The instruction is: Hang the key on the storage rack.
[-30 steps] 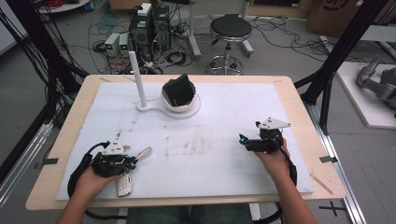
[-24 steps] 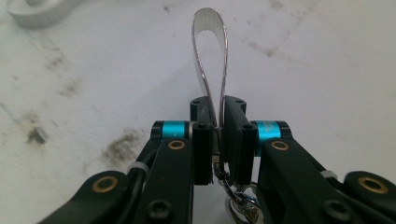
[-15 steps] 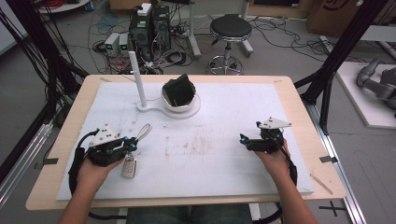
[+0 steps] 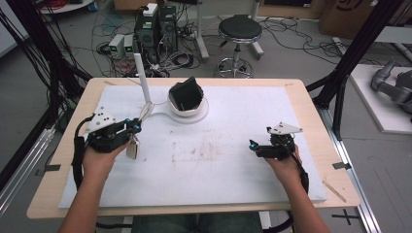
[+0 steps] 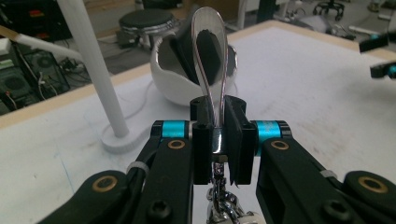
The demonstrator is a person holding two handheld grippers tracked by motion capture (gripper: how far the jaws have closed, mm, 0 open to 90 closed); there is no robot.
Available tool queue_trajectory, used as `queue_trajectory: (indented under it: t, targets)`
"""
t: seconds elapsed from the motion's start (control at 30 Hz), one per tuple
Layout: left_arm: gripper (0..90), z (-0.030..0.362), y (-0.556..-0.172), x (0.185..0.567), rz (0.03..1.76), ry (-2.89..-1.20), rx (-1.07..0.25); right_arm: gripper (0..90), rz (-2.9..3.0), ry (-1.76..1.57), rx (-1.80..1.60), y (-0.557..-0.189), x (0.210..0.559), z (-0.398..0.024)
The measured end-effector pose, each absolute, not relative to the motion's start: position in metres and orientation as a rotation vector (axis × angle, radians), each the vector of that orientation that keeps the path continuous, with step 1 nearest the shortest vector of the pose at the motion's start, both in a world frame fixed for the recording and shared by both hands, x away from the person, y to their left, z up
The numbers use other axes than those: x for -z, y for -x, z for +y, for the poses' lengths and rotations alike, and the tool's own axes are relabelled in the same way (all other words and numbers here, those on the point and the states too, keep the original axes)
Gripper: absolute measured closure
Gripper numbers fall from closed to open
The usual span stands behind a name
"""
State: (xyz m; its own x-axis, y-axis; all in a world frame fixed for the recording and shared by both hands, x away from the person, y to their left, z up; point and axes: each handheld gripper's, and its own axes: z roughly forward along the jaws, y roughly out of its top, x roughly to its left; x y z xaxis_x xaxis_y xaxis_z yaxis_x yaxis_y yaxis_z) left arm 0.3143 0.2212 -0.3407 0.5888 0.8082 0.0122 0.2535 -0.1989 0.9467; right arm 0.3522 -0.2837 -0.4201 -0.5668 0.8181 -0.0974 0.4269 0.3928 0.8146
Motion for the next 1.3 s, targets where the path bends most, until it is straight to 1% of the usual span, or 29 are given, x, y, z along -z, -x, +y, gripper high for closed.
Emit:
queue_trajectory:
  t: [0.03,0.2,0.4,0.43,0.57,0.73,1.3]
  targets:
    - [81.7,0.22,-0.319,0.334,0.884,-1.729,-0.671,14.7,2.166,-1.067,-1.051,-0.352,0.42,-0.284]
    - [81.6,0.219,-0.33,0.321,0.895,-1.713,-0.714,14.7,2.169,-1.064,-1.052,-0.352,0.42,-0.284]
    - [81.7,0.225,-0.348,0.299,0.929,-1.684,-0.78,14.8,2.169,-1.063,-1.049,-0.352,0.419,-0.286]
    - [81.7,0.228,-0.354,0.293,0.946,-1.681,-0.809,14.7,2.167,-1.066,-1.047,-0.351,0.419,-0.286]
    - [81.7,0.231,-0.365,0.285,0.973,-1.687,-0.848,14.7,2.167,-1.069,-1.053,-0.352,0.42,-0.287]
    - [81.7,0.231,-0.372,0.284,0.993,-1.695,-0.865,14.7,2.167,-1.077,-1.052,-0.351,0.42,-0.287]
    - [81.6,0.227,-0.395,0.302,1.067,-1.772,-0.889,14.7,2.168,-1.074,-1.042,-0.351,0.42,-0.287]
